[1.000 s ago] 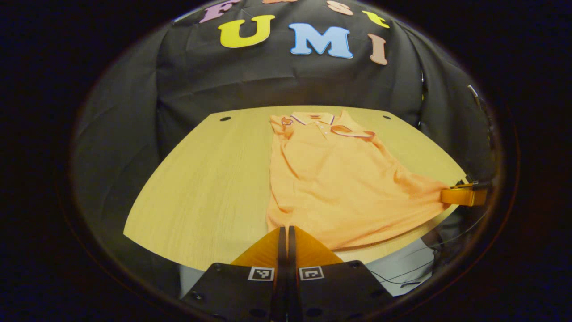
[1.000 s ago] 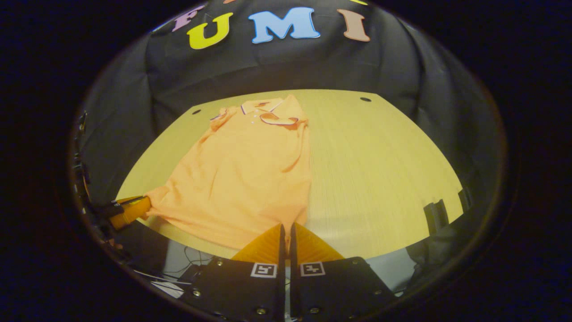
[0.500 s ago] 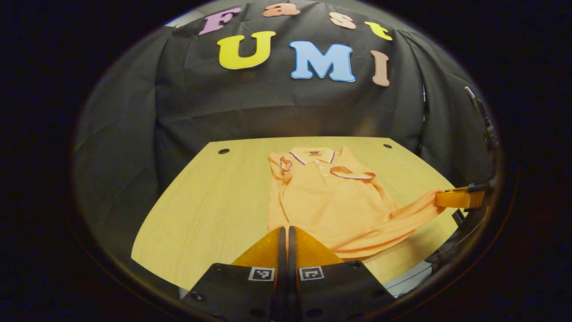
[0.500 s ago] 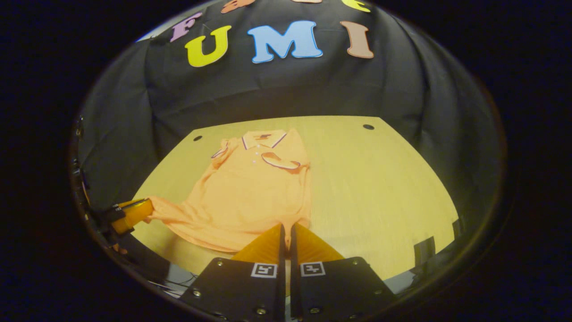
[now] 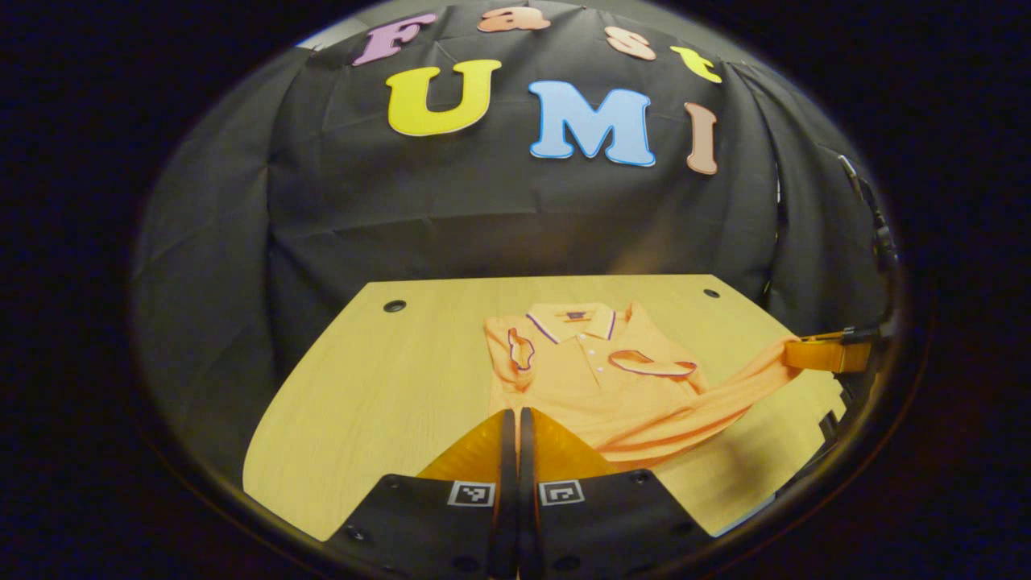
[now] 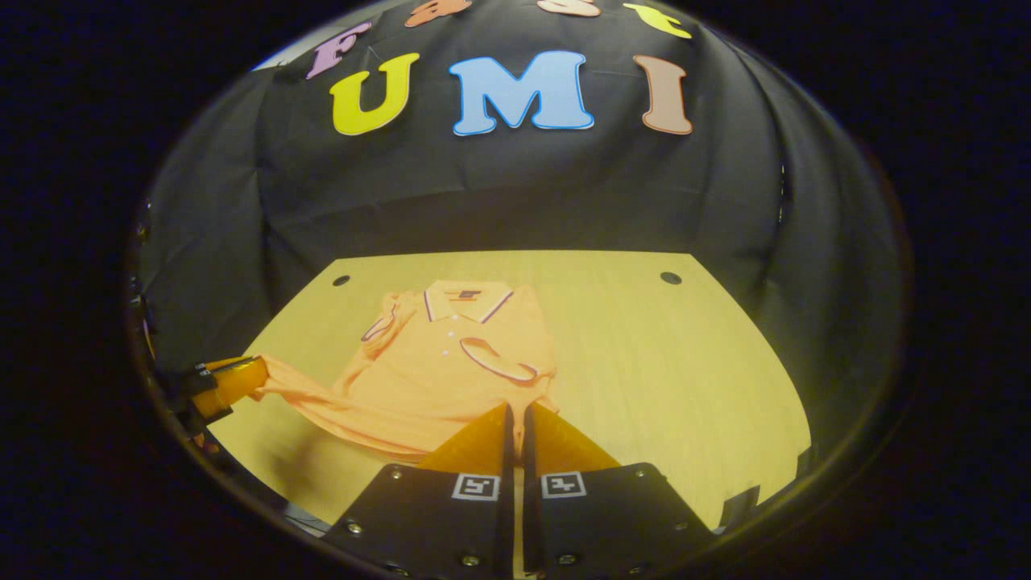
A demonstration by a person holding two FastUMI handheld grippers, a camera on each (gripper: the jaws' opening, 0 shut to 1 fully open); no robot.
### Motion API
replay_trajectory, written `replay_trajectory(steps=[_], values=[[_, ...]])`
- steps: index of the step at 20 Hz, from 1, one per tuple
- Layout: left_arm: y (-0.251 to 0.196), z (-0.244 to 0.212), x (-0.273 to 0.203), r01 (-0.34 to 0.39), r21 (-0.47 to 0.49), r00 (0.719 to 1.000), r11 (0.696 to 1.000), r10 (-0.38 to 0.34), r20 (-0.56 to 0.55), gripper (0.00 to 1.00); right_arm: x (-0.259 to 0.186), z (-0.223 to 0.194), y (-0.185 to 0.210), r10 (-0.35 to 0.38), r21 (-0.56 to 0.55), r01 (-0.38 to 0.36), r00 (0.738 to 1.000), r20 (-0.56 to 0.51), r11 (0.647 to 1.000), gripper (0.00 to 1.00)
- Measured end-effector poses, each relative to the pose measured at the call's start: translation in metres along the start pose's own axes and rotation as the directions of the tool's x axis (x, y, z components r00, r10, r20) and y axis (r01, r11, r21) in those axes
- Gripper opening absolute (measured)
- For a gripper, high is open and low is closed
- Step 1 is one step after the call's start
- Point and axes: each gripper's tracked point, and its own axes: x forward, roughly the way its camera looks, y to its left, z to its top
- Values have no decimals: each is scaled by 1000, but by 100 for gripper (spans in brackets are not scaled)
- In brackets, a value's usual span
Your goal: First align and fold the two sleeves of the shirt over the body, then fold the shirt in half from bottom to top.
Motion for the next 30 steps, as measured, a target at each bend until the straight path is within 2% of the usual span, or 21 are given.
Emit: replay_trajectory(steps=[3,13,20,26,30], values=[[1,22,31,20,-19,1000,1000,-20,11,6,22,23,-5,-17,-6,17,1000,2,1000,5],[20,68,129,64,11,997,998,-65,40,6,104,82,5,-93,-45,94,995,21,995,5],[31,108,199,38,29,993,999,-41,107,6,169,125,8,-98,-112,105,993,67,988,5],[32,114,255,7,-17,993,1000,-5,122,6,222,138,-1,-114,-108,120,992,60,987,5],[31,112,284,-6,1,992,1000,6,123,5,254,137,-10,-129,-111,132,991,39,985,5]])
